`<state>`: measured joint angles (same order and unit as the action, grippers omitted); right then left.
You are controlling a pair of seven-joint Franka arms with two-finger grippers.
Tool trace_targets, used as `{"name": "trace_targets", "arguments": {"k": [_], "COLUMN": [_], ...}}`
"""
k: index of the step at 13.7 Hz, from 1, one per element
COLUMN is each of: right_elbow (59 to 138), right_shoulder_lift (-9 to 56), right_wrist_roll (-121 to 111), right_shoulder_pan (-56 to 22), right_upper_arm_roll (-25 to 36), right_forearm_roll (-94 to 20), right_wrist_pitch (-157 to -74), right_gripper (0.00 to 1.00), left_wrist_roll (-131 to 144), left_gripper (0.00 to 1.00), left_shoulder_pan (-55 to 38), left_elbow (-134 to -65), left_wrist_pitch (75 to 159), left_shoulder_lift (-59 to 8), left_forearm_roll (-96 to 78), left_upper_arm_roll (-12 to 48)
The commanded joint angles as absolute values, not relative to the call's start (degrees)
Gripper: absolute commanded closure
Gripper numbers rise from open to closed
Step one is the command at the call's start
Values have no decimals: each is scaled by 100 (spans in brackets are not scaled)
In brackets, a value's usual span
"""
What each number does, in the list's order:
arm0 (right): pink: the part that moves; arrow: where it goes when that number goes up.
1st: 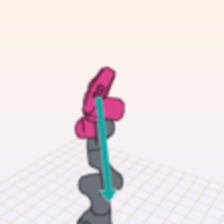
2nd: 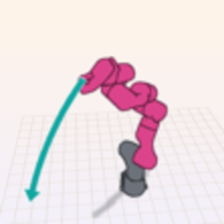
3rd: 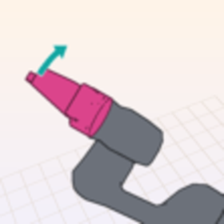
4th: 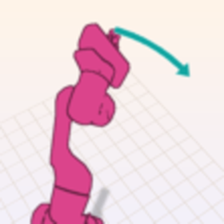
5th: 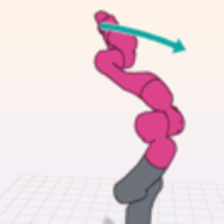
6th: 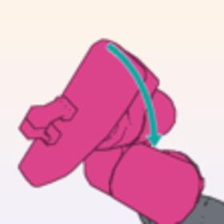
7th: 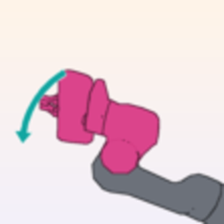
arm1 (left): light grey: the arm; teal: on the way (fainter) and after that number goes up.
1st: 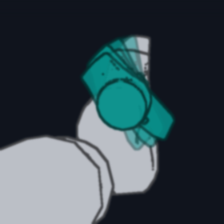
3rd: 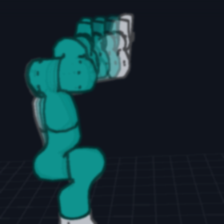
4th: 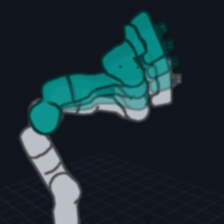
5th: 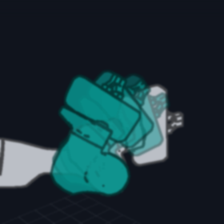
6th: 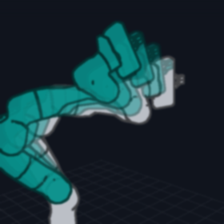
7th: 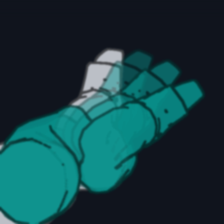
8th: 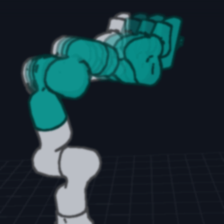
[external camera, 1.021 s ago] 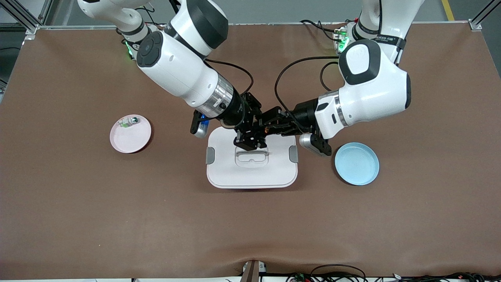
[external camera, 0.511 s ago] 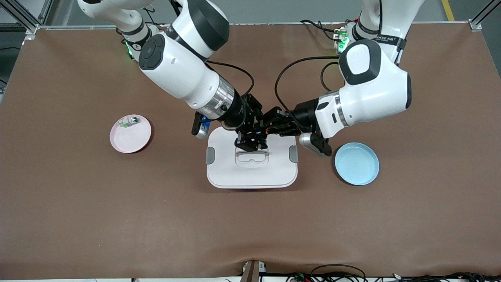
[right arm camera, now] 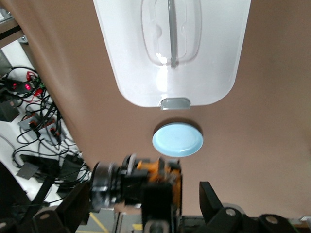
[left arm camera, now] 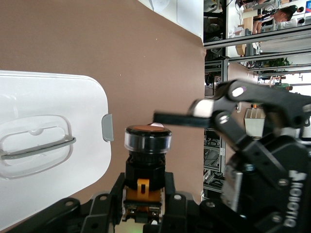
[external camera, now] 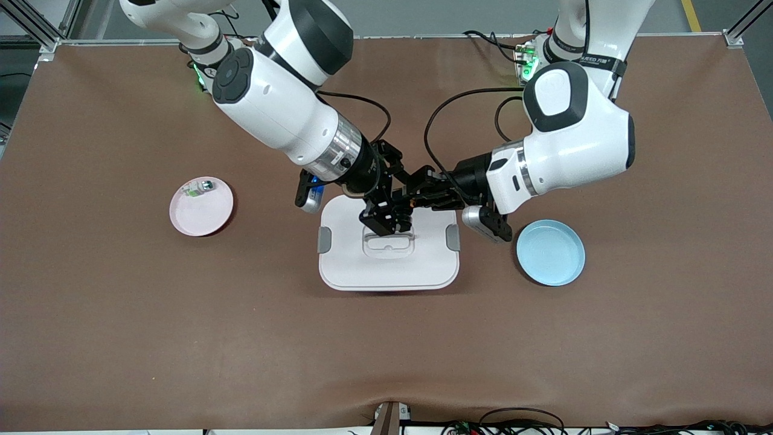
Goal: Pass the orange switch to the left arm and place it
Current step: 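Open the right gripper and withdraw while the left gripper pulls away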
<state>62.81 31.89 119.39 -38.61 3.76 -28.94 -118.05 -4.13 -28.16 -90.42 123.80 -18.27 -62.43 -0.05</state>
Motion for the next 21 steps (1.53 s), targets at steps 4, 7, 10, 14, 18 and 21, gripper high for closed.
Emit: {"name": "trace_targets", "arguments": {"k": [4,7,10,14,18,21], "right_elbow": [6143,6152,6152,6152,6152,6144], "right_shoulder_lift": [2875,2646,2470,2330,2311,2338], "right_wrist_roll": [10041,8479,6800,4610,2554,1278], "right_shoulder_pan": [-3271,-2762,-2112,-1285,-731,-177], "right_upper_arm_roll": [422,422,413,422,422,413], "right_forearm_roll": [-2883,-2787,-2411,-1768,-1082,-941], "right_wrist_pitch": [-10022,-8873,-8018,-7260,-7163,-7224], "right_gripper": [0,0,0,0,0,0], "left_wrist_roll": [-124,61,105,132,613,1027], "left_gripper": [100,100,100,100,100,100], "left_shoulder_pan": [-2401,-2032,-1671,-1363,-1161,-854], "left_elbow": [-9053,-9044,-9035,-9044,-9219,-9421], "left_wrist_pitch": [11279,10392,9547,8721,8367,8463], "left_shoulder_lift": [-1197,-696,-221,333,624,598], "left_forearm_roll": [-5355,-4564,-3809,-2517,-1426,-1170], "left_upper_arm_roll": [-62,-62,-70,-70,-53,-35]}}
